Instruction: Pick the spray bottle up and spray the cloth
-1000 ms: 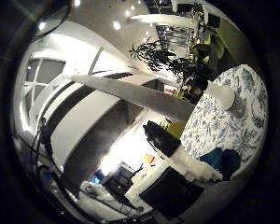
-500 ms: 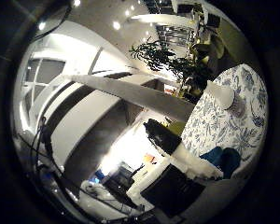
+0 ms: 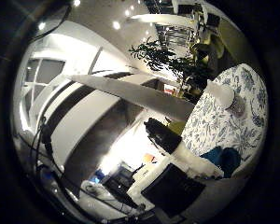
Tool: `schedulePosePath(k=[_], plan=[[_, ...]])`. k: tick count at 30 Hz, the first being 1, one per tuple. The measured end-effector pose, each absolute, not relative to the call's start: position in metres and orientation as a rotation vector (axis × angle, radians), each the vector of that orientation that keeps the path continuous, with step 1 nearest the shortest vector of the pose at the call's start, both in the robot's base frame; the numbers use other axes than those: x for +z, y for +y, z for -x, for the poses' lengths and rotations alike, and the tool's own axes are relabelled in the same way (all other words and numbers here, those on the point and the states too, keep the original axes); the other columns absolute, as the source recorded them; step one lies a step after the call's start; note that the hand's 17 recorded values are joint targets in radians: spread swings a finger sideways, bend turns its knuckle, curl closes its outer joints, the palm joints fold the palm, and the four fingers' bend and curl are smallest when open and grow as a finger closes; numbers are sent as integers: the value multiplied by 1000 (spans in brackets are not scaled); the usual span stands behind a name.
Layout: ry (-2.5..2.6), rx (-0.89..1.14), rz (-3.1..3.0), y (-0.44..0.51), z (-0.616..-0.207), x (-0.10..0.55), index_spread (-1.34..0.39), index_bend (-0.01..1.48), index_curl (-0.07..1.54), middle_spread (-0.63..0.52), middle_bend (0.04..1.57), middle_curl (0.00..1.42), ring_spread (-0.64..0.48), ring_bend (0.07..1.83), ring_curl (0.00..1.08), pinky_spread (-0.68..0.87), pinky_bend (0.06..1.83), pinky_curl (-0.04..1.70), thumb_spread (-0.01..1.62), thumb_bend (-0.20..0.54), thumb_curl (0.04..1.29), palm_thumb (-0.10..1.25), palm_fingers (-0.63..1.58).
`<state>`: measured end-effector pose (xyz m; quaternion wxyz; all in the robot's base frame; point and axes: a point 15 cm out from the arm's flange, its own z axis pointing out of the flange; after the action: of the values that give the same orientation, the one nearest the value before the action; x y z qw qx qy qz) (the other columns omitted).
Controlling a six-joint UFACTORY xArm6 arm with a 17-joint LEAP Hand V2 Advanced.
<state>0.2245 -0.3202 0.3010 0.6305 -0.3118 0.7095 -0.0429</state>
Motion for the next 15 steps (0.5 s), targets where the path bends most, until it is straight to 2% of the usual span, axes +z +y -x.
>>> schedulePosePath(k=[15], plan=[[1625,-101,718,-321,-224,301,-215,173,349,-22,402,431,51,553,291,367,464,238,1091,-22,378,632,324]])
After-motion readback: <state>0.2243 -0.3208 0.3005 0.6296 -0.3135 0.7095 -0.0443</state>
